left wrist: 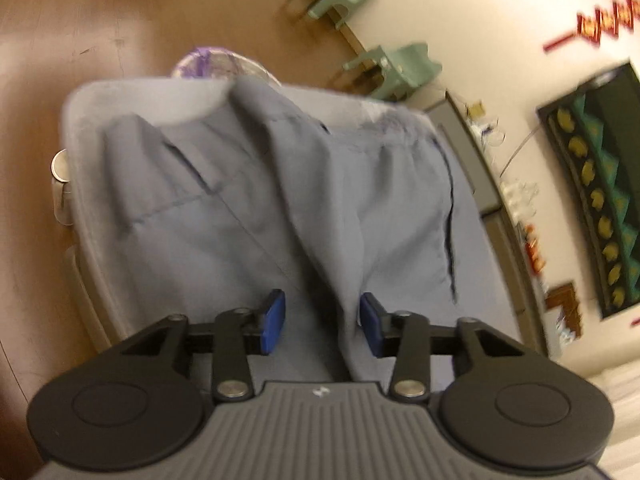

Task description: Fold clothes

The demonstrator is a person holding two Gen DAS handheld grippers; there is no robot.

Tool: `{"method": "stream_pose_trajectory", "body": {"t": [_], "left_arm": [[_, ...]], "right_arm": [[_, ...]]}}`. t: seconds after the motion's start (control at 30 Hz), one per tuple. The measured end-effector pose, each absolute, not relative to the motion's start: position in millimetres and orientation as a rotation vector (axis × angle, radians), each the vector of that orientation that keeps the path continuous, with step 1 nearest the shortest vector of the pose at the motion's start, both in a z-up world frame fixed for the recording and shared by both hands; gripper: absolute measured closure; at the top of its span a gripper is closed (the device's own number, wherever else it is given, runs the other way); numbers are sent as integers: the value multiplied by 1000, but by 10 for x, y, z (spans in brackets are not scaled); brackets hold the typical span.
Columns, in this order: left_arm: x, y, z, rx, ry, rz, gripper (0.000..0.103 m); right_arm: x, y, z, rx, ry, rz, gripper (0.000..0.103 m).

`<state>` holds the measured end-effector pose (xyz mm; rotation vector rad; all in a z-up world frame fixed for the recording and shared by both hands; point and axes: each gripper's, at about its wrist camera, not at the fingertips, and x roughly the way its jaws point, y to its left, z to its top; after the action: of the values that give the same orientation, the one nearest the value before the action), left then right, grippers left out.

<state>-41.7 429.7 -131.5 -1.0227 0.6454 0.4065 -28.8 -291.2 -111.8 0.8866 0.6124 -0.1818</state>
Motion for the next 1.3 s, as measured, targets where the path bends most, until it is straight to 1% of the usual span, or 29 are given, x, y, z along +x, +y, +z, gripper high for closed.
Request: {"method": "stream_pose_trajectory", "body": {"t": [0.03, 0.07, 0.13, 0.17, 0.2, 0.23, 0.27, 0.3, 0.33, 0.37, 0.4, 0.47, 0.5, 0.57, 0.67, 0.73, 0.83, 0.9, 0.97, 1.0, 1.1, 1.13, 1.2, 1.23, 1.27, 1.3], "left_arm": [[-240, 4252, -1302, -966, 662, 380, 75], [-59, 4206, -1289, -910, 678, 353, 75], [381, 4089, -1252, -800, 723, 269, 76], [499, 4063, -1239, -794, 718, 236, 78], [602, 4041, -1224, -794, 709, 204, 82], [511, 4077, -1179, -855, 657, 189, 82], [421, 4112, -1134, -915, 603, 173, 80], [321, 4151, -1090, -976, 548, 158, 75], [108, 4236, -1057, -1041, 475, 155, 66], [-105, 4323, -1025, -1105, 403, 153, 64], [-309, 4434, -1013, -1161, 353, 169, 62], [-510, 4650, -1047, -1211, 297, 184, 62], [-603, 4753, -1066, -1234, 272, 193, 62], [-582, 4846, -1168, -1255, 308, 240, 63], [-485, 4873, -1314, -1305, 365, 203, 64], [-394, 4852, -1298, -1278, 381, 214, 65], [-301, 4866, -1372, -1247, 420, 354, 67], [-218, 4917, -1514, -1307, 446, 358, 72], [-186, 4934, -1554, -1336, 446, 340, 73], [-201, 4943, -1534, -1343, 426, 323, 73], [-325, 4949, -1472, -1359, 347, 235, 72], [-340, 4951, -1471, -1353, 339, 219, 72], [-312, 4989, -1540, -1372, 356, 212, 72], [-294, 5012, -1590, -1390, 364, 212, 72], [-279, 5035, -1638, -1409, 369, 210, 72], [-292, 5064, -1658, -1426, 346, 193, 72]], "right_arm": [[-292, -2873, -1108, 847, 622, -214, 83], [-293, -2835, -1107, 807, 629, -250, 93], [-247, -2855, -1117, 762, 625, -326, 96], [-216, -2881, -1124, 745, 619, -365, 98], [-191, -2901, -1128, 726, 616, -402, 99], [-174, -2915, -1128, 705, 617, -436, 99], [-217, -2930, -1103, 706, 608, -450, 92], [-327, -2946, -1051, 731, 588, -445, 84], [-436, -2962, -999, 755, 567, -439, 67], [-586, -2971, -932, 779, 530, -436, 50], [-801, -2944, -848, 788, 467, -449, 46], [-1240, -2801, -685, 755, 339, -507, 42], [-1345, -2653, -606, 699, 306, -520, 42], [-1424, -2272, -434, 550, 267, -505, 42], [-1115, -1440, -168, 343, 277, -239, 42], [-808, -689, -39, 229, 309, 5, 43], [-389, 531, 113, 45, 364, 379, 41], [-171, 1372, 168, -102, 390, 589, 33], [-48, 2049, 97, -268, 391, 690, 19], [-6, 2352, 43, -348, 389, 724, 17], [123, 3259, -119, -588, 382, 821, 17], [166, 3562, -173, -669, 378, 853, 18], [260, 4077, -298, -812, 384, 901, 22], [320, 4193, -388, -855, 410, 904, 30], [381, 4309, -478, -897, 436, 907, 47], [441, 4425, -568, -939, 461, 910, 59]]}}
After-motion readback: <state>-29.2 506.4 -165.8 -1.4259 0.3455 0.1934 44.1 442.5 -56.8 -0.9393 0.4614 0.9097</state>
